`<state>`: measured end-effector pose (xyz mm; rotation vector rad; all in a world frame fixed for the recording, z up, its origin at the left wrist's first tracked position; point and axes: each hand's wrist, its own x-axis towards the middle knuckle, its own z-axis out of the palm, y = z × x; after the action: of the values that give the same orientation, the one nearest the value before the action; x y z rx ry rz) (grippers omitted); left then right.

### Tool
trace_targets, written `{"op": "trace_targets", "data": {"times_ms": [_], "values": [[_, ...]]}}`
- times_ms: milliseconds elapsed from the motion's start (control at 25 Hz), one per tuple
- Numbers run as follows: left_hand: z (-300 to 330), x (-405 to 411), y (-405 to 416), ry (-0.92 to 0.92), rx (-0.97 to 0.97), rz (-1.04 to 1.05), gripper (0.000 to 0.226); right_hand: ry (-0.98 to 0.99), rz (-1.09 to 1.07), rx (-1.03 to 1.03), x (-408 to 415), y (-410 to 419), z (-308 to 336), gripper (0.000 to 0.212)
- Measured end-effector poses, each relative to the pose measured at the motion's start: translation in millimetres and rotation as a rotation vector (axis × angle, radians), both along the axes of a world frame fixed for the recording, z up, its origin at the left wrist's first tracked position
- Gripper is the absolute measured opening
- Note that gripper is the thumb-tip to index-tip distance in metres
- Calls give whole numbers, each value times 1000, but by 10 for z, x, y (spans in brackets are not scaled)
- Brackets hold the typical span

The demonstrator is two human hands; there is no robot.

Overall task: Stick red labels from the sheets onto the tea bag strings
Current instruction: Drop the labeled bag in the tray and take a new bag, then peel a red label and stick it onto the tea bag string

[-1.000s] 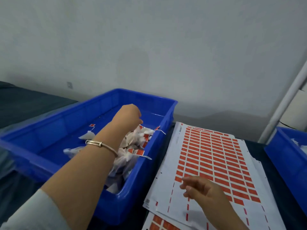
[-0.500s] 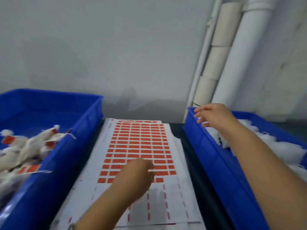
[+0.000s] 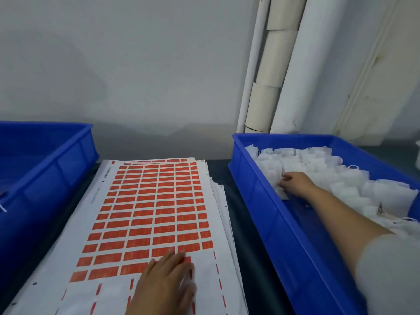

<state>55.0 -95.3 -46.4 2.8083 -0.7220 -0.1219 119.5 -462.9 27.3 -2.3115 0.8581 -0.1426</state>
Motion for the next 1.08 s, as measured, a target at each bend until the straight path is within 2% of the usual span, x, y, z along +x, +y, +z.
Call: {"op": "trace_targets", "data": {"times_ms": [80, 160, 280, 440, 600, 760, 840, 960, 1080], "values": [[2, 15, -4, -7, 21, -11, 55, -16, -25, 10, 156, 69, -81, 35], [12, 1, -10, -17, 18, -13, 55, -27, -43, -100, 237, 93, -131, 9], [33, -9, -3, -19, 25, -11, 54, -43, -80, -241, 222, 41, -182, 27], [71, -48, -6, 9, 4, -10, 53, -152, -162, -320, 45, 50, -17, 31], [122, -124, -13, -12, -66, 36, 51, -445, -135, -147, -171, 357, 550, 18], [367, -228, 24, 41, -407, 165, 40, -646, 87, -40, -444, 1012, 1214, 18], [587, -228, 90, 43, -616, 206, 40, -674, 223, 34, -592, 1427, 1401, 19], [973, -185, 323, 140, -927, 221, 58, -568, 422, 185, -767, 2110, 1352, 18], [1191, -146, 639, 163, -1066, 200, 70, -337, 569, 232, -853, 2712, 1072, 15]]}}
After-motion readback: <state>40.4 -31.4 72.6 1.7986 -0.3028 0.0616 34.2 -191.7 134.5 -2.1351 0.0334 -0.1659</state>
